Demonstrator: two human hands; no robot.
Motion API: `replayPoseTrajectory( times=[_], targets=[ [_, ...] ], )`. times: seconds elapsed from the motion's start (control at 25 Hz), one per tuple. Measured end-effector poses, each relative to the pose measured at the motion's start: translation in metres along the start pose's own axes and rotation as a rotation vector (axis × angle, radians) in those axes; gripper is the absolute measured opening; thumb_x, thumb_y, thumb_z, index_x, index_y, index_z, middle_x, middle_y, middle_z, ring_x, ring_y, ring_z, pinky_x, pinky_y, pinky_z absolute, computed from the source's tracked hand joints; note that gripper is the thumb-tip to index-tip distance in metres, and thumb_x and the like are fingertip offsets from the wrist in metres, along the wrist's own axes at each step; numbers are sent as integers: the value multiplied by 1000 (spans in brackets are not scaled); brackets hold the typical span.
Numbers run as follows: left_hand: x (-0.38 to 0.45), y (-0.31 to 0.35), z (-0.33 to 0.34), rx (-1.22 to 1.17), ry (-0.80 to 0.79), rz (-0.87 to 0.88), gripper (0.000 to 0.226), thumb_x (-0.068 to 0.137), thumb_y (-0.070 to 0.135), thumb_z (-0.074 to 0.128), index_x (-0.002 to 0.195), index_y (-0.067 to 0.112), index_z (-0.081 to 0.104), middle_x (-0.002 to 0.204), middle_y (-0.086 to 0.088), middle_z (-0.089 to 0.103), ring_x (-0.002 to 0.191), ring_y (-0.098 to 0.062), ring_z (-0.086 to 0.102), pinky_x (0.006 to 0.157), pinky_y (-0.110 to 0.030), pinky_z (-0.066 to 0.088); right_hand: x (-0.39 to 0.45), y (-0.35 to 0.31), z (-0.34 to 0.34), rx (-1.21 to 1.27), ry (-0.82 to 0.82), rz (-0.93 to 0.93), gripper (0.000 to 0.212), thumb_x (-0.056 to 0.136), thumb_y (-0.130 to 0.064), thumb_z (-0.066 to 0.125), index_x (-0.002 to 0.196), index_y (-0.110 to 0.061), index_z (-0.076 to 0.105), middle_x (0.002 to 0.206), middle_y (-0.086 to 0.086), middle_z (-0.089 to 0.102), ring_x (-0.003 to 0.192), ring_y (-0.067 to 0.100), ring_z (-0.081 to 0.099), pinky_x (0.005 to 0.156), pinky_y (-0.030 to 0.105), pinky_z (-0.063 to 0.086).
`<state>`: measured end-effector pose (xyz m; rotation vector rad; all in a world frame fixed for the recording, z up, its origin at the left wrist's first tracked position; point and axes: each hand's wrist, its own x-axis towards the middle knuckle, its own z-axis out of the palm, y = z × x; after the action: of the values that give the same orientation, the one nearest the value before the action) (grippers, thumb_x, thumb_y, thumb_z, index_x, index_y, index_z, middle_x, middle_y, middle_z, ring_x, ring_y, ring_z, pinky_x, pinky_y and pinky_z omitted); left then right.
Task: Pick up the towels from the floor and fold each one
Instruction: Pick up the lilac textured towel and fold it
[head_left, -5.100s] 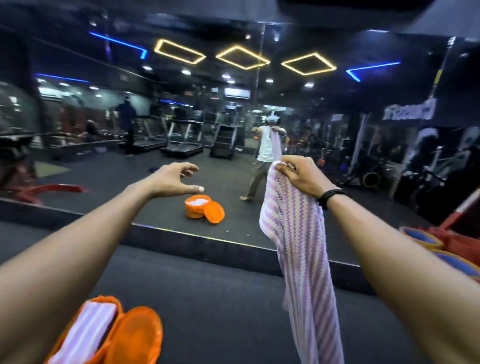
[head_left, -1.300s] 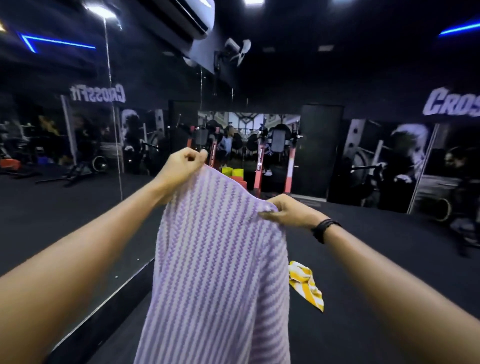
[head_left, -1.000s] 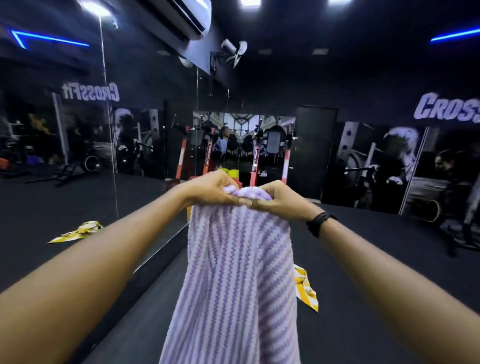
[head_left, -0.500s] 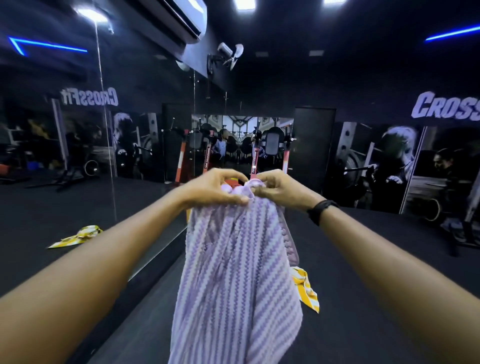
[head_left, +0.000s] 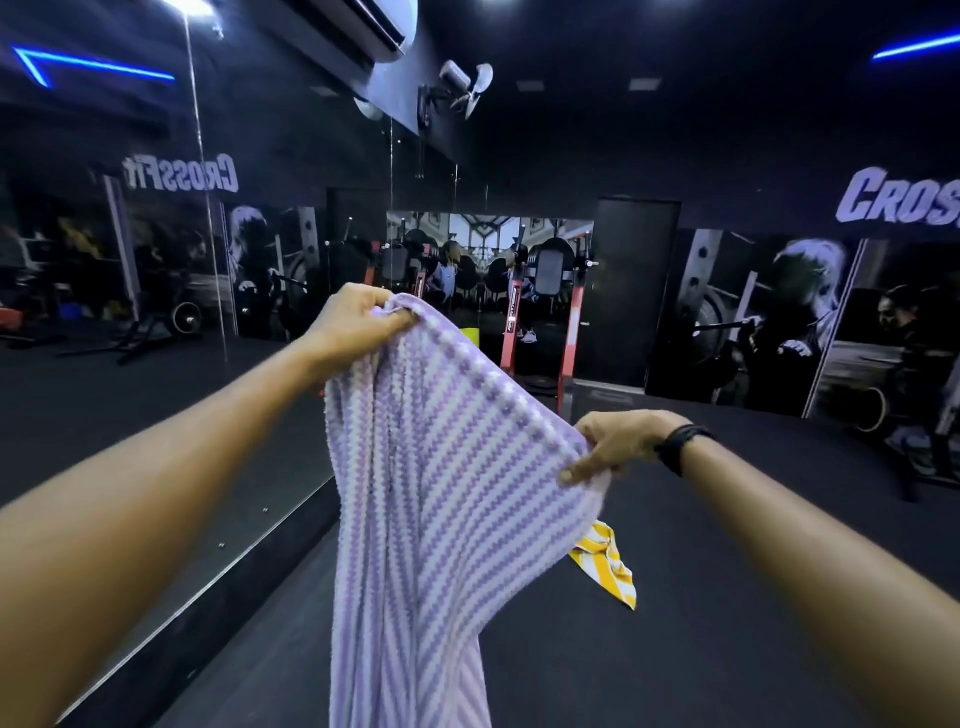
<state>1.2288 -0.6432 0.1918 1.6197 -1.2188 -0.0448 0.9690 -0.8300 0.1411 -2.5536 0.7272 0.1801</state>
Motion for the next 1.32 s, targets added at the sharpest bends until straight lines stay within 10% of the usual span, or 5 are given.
replayPoseTrajectory(
  times=[0.32,0.52,0.76,1.0,1.32],
  targets=[
    [-9,12,38,-292,-256,-411,26,91,19,63,70,12,49,59,-1,52,49,-7,51,53,-23,42,18,-63,1,611,433,-340,41,89,-27,66,124,-12,49,109,-2,57,86,5,56,62,10,48],
    [-22,28,51,-549,-395,-282,14,86,13,66,75,9,57,70,-5,62,61,-14,60,59,-26,54,33,-83,8,504,153,-439,33,86,-21,70,116,-8,63,116,1,66,108,12,62,99,32,49],
    [-33,-12,28,141,-530,-81,14,78,22,78,77,14,67,60,9,57,57,-10,48,51,-20,36,36,-66,0,442,340,-372,24,91,-20,64,72,-6,63,65,-9,62,60,1,54,57,19,42],
    [-45,-17,48,-441,-108,-208,21,90,17,64,100,-1,68,87,-12,71,74,-16,63,69,-30,54,42,-60,-3,466,532,-208,21,88,-25,68,88,-8,56,74,3,51,53,10,47,47,22,36],
    [-48,-21,95,-59,-86,47,15,89,37,64,87,29,77,70,1,62,70,-9,48,63,-28,37,41,-88,12,824,421,-54,13,93,8,43,89,-4,47,73,12,52,36,10,56,35,22,48]
  ],
)
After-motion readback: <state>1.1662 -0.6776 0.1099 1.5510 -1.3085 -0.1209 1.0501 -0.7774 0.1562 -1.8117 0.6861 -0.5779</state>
